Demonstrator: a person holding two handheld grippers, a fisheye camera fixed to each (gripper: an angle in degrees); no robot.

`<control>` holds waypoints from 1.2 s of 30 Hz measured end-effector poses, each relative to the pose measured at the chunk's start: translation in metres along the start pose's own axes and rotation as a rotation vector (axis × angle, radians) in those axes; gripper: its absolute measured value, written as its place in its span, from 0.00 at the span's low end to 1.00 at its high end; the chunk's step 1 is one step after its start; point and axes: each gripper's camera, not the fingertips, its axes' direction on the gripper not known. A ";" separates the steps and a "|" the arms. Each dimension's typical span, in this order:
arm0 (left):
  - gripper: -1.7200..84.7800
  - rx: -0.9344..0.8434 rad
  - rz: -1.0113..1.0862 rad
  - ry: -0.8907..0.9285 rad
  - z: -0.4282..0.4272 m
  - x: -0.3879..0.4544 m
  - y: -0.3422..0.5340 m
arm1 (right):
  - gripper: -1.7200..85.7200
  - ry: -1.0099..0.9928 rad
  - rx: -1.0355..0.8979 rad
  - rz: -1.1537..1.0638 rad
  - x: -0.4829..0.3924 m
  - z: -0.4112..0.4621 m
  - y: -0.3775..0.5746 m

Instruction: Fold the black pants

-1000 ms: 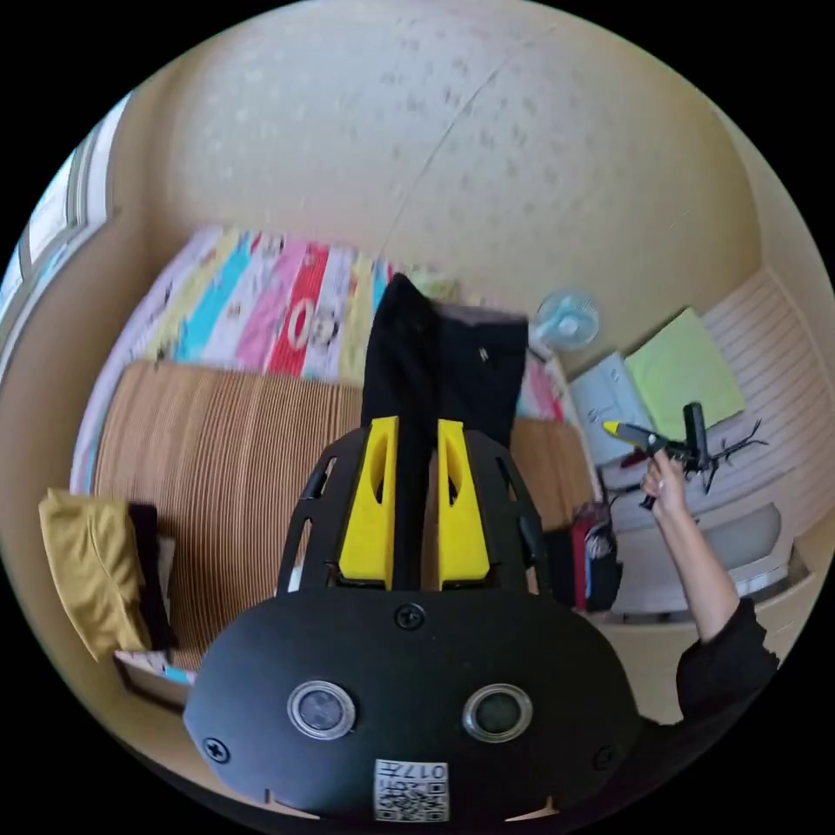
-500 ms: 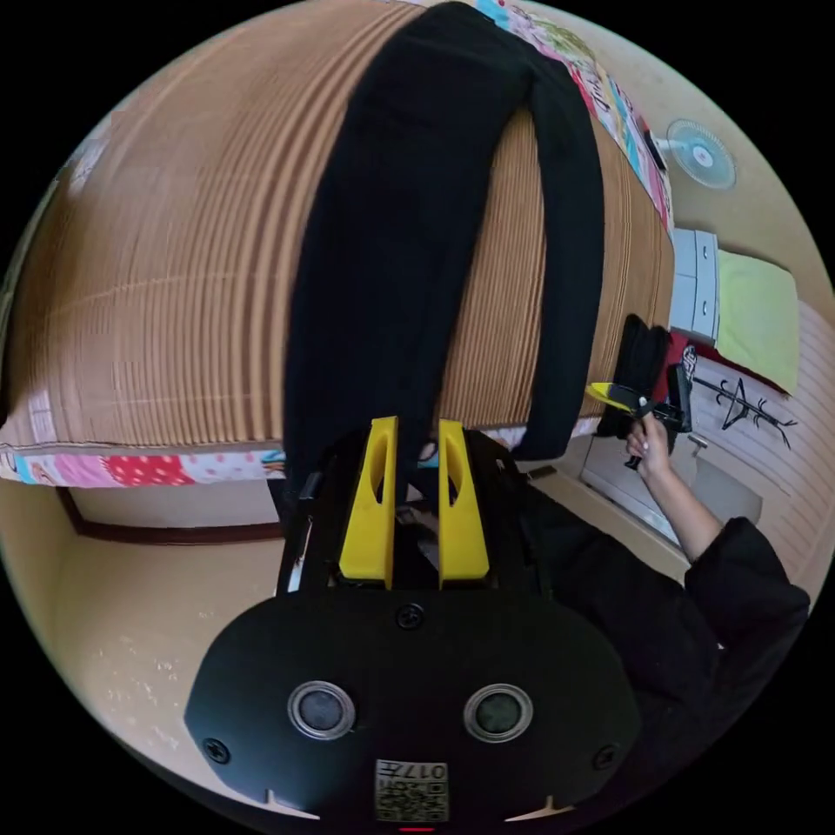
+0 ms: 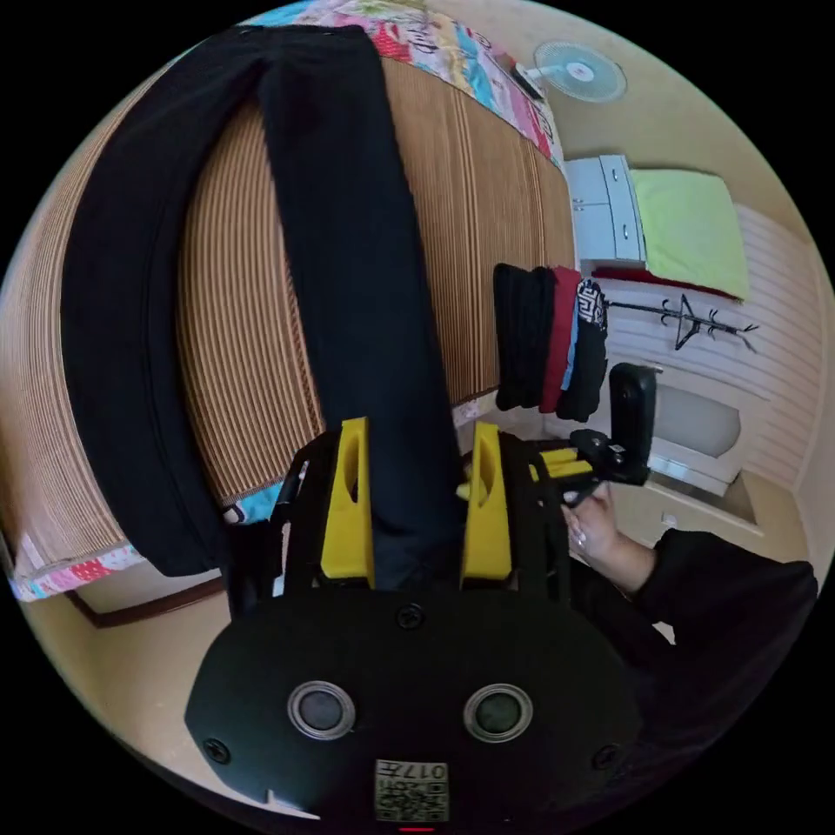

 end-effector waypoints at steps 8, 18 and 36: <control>0.06 -0.205 0.157 -0.299 -0.021 0.001 -0.016 | 0.07 0.001 -0.164 -0.159 -0.040 -0.021 -0.050; 0.06 -0.007 0.054 0.050 -0.075 -0.096 0.046 | 0.21 0.069 0.074 0.064 0.101 -0.182 -0.236; 0.04 0.386 -0.062 0.633 -0.162 -0.263 0.166 | 0.05 0.728 0.553 -0.077 -0.050 -0.174 -0.568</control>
